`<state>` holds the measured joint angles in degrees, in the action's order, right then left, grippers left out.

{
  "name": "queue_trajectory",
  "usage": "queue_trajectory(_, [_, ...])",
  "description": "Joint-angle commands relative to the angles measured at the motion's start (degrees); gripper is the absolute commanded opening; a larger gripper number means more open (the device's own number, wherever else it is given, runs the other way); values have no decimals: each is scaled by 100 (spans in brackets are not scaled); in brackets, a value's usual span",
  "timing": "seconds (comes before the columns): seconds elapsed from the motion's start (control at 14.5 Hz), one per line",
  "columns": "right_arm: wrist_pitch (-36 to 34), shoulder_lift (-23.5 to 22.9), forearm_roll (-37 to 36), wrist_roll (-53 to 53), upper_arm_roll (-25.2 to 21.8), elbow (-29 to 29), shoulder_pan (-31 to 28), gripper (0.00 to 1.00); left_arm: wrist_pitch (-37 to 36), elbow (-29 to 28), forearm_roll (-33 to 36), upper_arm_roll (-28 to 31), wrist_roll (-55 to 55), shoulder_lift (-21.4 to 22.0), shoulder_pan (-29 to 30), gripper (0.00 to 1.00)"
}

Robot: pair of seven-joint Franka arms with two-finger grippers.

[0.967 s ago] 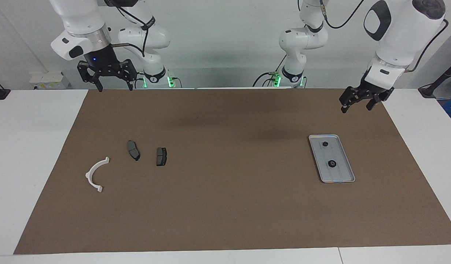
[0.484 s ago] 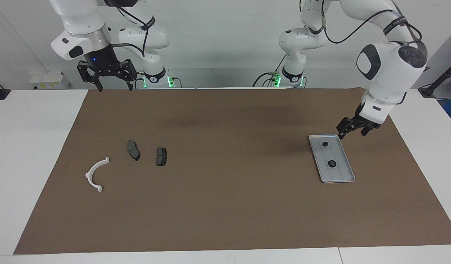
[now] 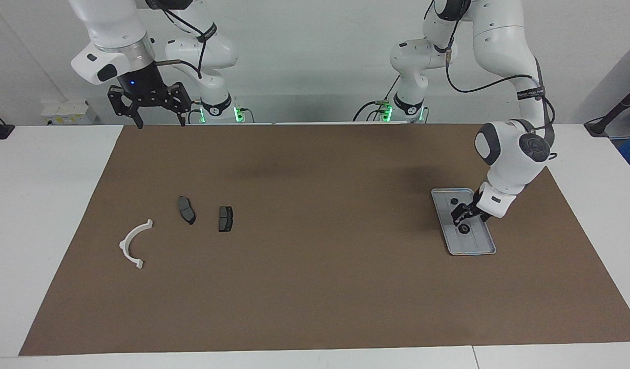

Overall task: Place bearing gear from tray to pile
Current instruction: 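Reach the left gripper down to the black gear on the tray and grasp it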

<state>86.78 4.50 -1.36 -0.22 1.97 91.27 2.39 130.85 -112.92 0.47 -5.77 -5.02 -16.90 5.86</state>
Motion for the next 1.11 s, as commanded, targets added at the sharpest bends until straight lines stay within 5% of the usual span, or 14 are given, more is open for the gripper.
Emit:
queue_trajectory(0.0, [-3, 77, 92, -180, -30, 66, -37, 100, 378, -247, -12, -3, -7, 29, -14, 86])
queue_trajectory(0.62, [50, 77, 92, -163, -30, 66, -37, 100, 634, -221, -3, -3, -7, -226, -32, 65])
queue_trajectory(0.76, [58, 77, 92, -145, -30, 57, -28, 100, 634, -221, 5, 5, 1, -243, -15, 48])
queue_trajectory(0.9, [50, 77, 92, -145, -30, 57, -28, 100, 556, -178, 14, -3, 10, -244, 3, 19])
queue_trajectory(1.04, [41, 77, 92, -136, -30, 66, -28, 100, 224, 93, 14, -3, -7, -252, -41, 10])
